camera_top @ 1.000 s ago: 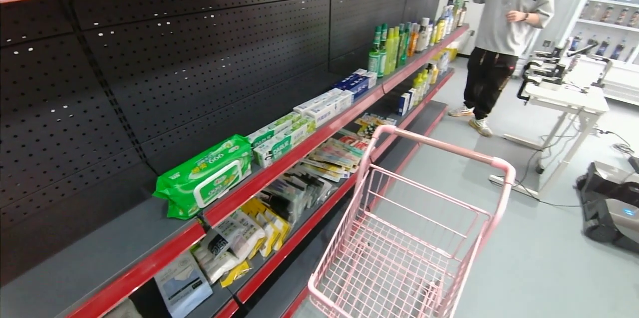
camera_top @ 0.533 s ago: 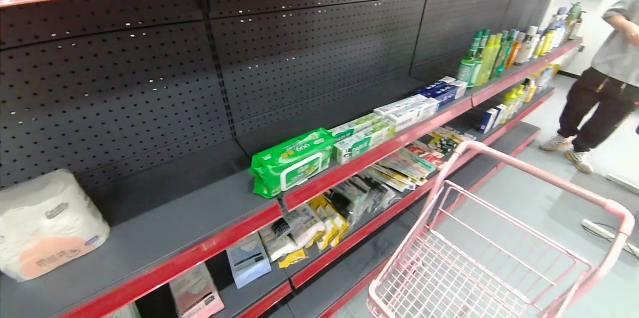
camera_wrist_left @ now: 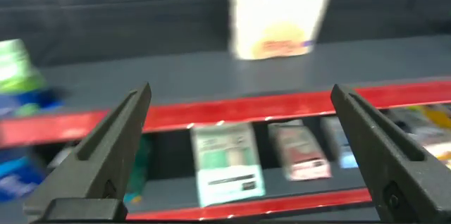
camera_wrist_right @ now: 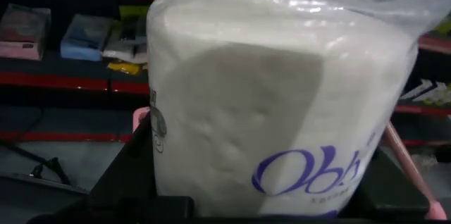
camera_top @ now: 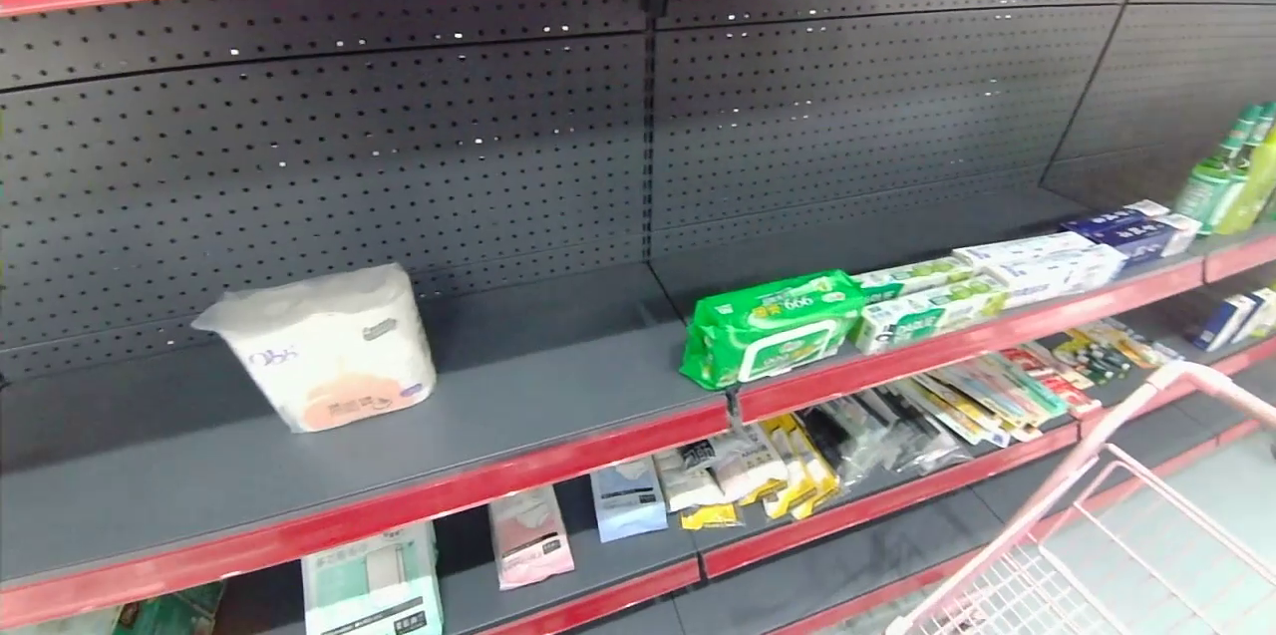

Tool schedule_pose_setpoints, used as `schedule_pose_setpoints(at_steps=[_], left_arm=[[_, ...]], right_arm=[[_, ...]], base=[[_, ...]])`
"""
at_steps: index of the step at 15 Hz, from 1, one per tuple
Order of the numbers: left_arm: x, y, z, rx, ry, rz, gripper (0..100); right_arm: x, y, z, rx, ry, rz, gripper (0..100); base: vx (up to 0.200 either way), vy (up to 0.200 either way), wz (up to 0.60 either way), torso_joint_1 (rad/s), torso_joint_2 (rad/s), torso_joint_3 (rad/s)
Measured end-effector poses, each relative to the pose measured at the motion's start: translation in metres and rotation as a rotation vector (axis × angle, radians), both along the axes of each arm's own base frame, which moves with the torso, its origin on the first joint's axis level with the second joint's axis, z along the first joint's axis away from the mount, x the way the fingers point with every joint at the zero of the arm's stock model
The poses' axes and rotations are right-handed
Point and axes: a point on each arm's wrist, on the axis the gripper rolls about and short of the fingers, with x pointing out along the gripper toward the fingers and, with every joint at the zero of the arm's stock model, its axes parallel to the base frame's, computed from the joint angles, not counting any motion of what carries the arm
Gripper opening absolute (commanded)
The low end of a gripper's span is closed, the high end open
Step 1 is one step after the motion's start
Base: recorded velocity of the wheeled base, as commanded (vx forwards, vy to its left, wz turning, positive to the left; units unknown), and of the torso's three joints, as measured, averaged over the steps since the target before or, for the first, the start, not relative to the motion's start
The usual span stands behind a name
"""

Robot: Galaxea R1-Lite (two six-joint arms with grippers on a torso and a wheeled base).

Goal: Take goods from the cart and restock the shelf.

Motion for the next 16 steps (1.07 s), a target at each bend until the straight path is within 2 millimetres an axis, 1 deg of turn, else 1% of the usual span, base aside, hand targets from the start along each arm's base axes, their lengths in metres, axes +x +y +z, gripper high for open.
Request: schedule_pose_setpoints(at_steps=[2, 6, 9, 11, 14, 16], left_arm=[[0.000, 0.000, 0.000, 0.001, 0.000, -0.001, 100], [0.000, 0.000, 0.000, 0.001, 0.000, 0.000, 100], [0.000, 0.000, 0.000, 0.001, 0.001, -0.001, 100], [0.000, 0.000, 0.000, 0.002, 0.000, 0.000, 100], [0.000, 0.000, 0.000, 0.000, 0.000, 0.000, 100], [0.000, 0.000, 0.000, 0.000, 0.000, 0.000, 100]], right_arm=[[0.000, 0.000, 0.000, 0.000, -0.001, 0.001, 0], [0.000, -0.002, -0.001, 0.006, -0.006, 0.020, 0], [0.000, -0.010, -0.007, 0.029, -0.035, 0.072, 0], [-0.002, -0.015, -0.009, 0.038, -0.063, 0.044, 0], [-0.003, -0.018, -0.009, 0.066, -0.091, 0.046, 0], [-0.005, -0.019, -0.011, 0.075, -0.099, 0.046, 0]], base=[[0.000, 0.000, 0.60, 0.002, 0.00, 0.002], [0.000, 0.000, 0.00, 0.000, 0.00, 0.000], [0.000, 0.000, 0.00, 0.000, 0.00, 0.000], [0.000, 0.000, 0.00, 0.000, 0.00, 0.000], [0.000, 0.000, 0.00, 0.000, 0.00, 0.000], [0.200, 0.000, 0.00, 0.000, 0.00, 0.005]])
